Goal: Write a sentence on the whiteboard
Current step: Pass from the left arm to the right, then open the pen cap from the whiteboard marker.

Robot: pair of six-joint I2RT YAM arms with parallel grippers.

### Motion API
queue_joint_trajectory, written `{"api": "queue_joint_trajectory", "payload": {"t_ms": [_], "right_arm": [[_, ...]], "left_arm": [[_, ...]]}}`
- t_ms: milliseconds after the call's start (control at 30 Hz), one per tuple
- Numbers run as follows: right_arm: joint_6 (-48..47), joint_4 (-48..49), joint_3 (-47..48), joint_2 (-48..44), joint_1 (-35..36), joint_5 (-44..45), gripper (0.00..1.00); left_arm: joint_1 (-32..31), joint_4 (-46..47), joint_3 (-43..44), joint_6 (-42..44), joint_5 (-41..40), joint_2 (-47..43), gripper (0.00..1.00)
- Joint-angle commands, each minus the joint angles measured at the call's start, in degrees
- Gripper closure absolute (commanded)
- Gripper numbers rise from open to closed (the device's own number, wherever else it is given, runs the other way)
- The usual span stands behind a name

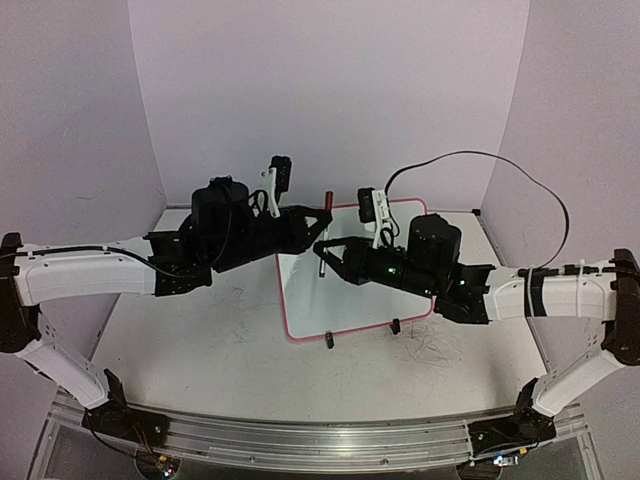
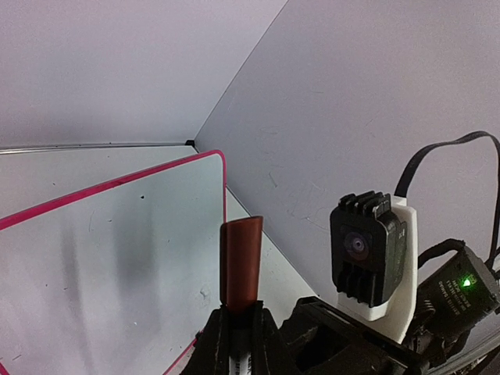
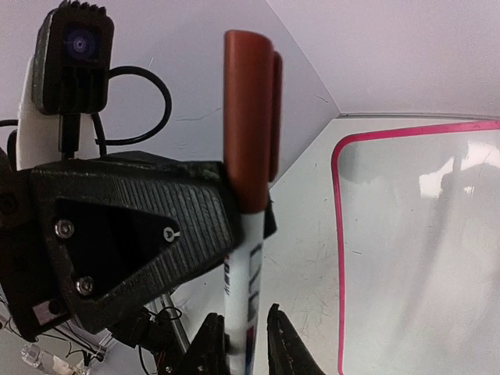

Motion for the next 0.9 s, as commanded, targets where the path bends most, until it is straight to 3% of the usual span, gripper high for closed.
{"api": "queue_joint_trajectory", "payload": {"t_ms": [0, 67, 100, 167, 267, 300, 367, 567, 867], "right_arm": [[-1.55, 2.06, 2.75, 0.6, -0.36, -0.29, 0.94], [-1.67, 2.05, 2.71, 0.42, -0.38, 0.0, 1.0], [-1.73, 2.02, 2.79, 0.39, -0.36, -0.04, 1.0], [-1.81, 1.81, 3.01, 0.38, -0.4, -0.05, 1.0], [-2.44, 1.26, 2.91, 0.31, -0.38, -0.2, 1.0], [-2.65, 1.04, 2.83, 0.23, -0.38, -0.29, 1.0], [-3.05, 0.57, 2.69, 0.09, -0.38, -0.71, 1.0], [-3.81, -0.12, 2.81, 0.33, -0.36, -3.26, 1.0], [-4.19, -1.02, 3.55, 1.05, -0.05, -3.97, 1.0]], "left_arm": [[-0.46, 3.56, 1.14, -0.48, 1.87, 0.82, 1.0], [-0.46, 3.52, 1.48, -0.71, 1.69, 1.04, 0.97], [-0.4, 3.46, 1.47, -0.86, 1.5, 0.88, 0.87], [-0.14, 3.28, 1.13, -1.55, 1.28, 0.23, 0.58], [0.55, 2.86, 0.35, -3.48, 1.16, -1.53, 0.29], [0.76, 2.55, 0.26, -3.81, 1.25, -2.11, 0.2], [1.06, 1.8, 0.42, -4.43, 1.08, -2.84, 0.14], [1.79, -2.08, 4.17, -4.06, 0.47, -1.97, 0.15], [2.09, -5.82, 9.73, -2.24, 1.47, 1.0, 0.5]]}}
